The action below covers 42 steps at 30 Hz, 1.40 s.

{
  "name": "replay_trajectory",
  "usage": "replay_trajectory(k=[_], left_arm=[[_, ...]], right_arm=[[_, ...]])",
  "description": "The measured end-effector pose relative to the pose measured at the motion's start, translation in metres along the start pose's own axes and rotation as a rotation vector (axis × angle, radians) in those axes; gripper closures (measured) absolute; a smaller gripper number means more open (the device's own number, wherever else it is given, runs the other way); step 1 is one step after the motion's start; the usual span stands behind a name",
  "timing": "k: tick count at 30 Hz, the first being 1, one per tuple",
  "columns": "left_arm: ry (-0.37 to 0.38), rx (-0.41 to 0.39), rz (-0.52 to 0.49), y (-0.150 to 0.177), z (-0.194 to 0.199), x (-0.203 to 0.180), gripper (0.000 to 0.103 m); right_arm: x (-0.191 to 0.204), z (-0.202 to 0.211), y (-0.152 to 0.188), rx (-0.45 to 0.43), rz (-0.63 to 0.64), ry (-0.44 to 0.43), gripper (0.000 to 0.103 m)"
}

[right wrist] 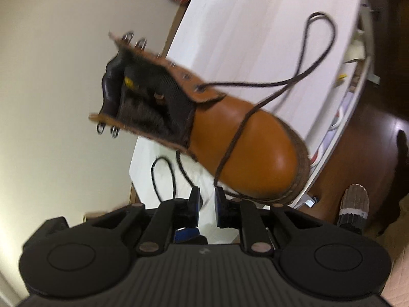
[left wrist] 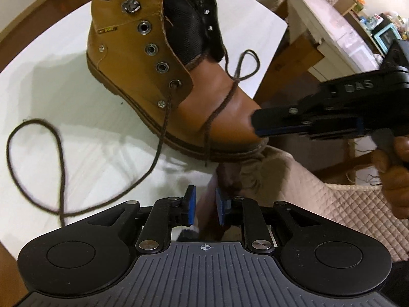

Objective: Lace up shoes with both hands

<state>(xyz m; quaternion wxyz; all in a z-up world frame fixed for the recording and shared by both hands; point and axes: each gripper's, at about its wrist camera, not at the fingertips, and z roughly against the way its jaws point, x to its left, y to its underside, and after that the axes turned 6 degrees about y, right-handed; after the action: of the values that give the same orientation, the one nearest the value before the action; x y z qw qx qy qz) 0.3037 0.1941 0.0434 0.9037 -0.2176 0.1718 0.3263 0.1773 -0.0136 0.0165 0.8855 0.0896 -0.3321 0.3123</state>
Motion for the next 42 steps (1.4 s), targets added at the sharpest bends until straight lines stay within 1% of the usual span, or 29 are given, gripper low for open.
replay_trajectory(k=[3, 6, 10, 12, 13, 14, 16, 19, 23, 24, 27, 29, 32, 33, 36, 37, 40, 42], left_arm=[[0.012, -0.026, 0.013, -0.003, -0.01, -0.001, 0.084], [0.012, -0.056, 0.01, -0.007, -0.021, -0.005, 0.084], [-0.024, -0.087, 0.015, -0.009, -0.032, -0.008, 0.087], [-0.043, -0.11, -0.003, -0.009, -0.034, -0.01, 0.088], [-0.05, -0.113, -0.011, -0.008, -0.034, -0.011, 0.093], [-0.069, -0.109, -0.046, -0.008, -0.034, -0.013, 0.099], [-0.097, -0.106, -0.086, -0.008, -0.033, -0.016, 0.1], [-0.158, -0.098, -0.227, -0.008, -0.02, -0.028, 0.1], [-0.188, -0.083, -0.341, -0.006, -0.007, -0.039, 0.1], [-0.193, -0.076, -0.373, -0.005, -0.003, -0.042, 0.1], [-0.2, -0.082, -0.407, -0.005, 0.006, -0.046, 0.1], [-0.195, -0.087, -0.417, -0.005, 0.013, -0.047, 0.1], [-0.19, -0.089, -0.421, -0.005, 0.017, -0.046, 0.1], [-0.188, -0.093, -0.422, -0.004, 0.019, -0.046, 0.1], [-0.18, -0.1, -0.419, -0.005, 0.018, -0.048, 0.1], [-0.178, -0.102, -0.418, -0.005, 0.018, -0.049, 0.099], [-0.186, -0.106, -0.403, -0.007, 0.009, -0.049, 0.097], [-0.185, -0.103, -0.395, -0.006, 0.009, -0.046, 0.097]], right_arm=[[-0.006, 0.007, 0.003, -0.021, -0.027, 0.046, 0.088], [-0.01, 0.009, 0.0, -0.01, -0.023, 0.076, 0.088], [-0.009, 0.009, -0.008, 0.009, 0.019, 0.102, 0.088], [-0.007, 0.012, -0.011, 0.007, 0.04, 0.109, 0.088], [-0.007, 0.013, -0.012, 0.007, 0.047, 0.112, 0.088], [-0.007, 0.011, -0.013, 0.007, 0.05, 0.112, 0.088], [-0.008, 0.009, -0.017, 0.011, 0.056, 0.111, 0.088], [-0.003, 0.002, -0.02, 0.027, 0.085, 0.089, 0.088], [0.009, -0.015, -0.022, 0.074, 0.115, 0.015, 0.086], [0.011, -0.02, -0.022, 0.085, 0.108, -0.014, 0.084], [0.018, -0.03, -0.021, 0.101, 0.098, -0.057, 0.078], [0.02, -0.034, -0.019, 0.103, 0.094, -0.051, 0.077], [0.022, -0.036, -0.018, 0.097, 0.08, -0.066, 0.078], [0.022, -0.037, -0.017, 0.093, 0.074, -0.067, 0.078], [0.021, -0.036, -0.018, 0.087, 0.07, -0.072, 0.098], [0.021, -0.034, -0.018, 0.082, 0.073, -0.076, 0.1], [0.017, -0.03, -0.02, 0.075, 0.04, -0.094, 0.1], [0.011, -0.028, -0.022, 0.075, -0.021, -0.123, 0.1]])
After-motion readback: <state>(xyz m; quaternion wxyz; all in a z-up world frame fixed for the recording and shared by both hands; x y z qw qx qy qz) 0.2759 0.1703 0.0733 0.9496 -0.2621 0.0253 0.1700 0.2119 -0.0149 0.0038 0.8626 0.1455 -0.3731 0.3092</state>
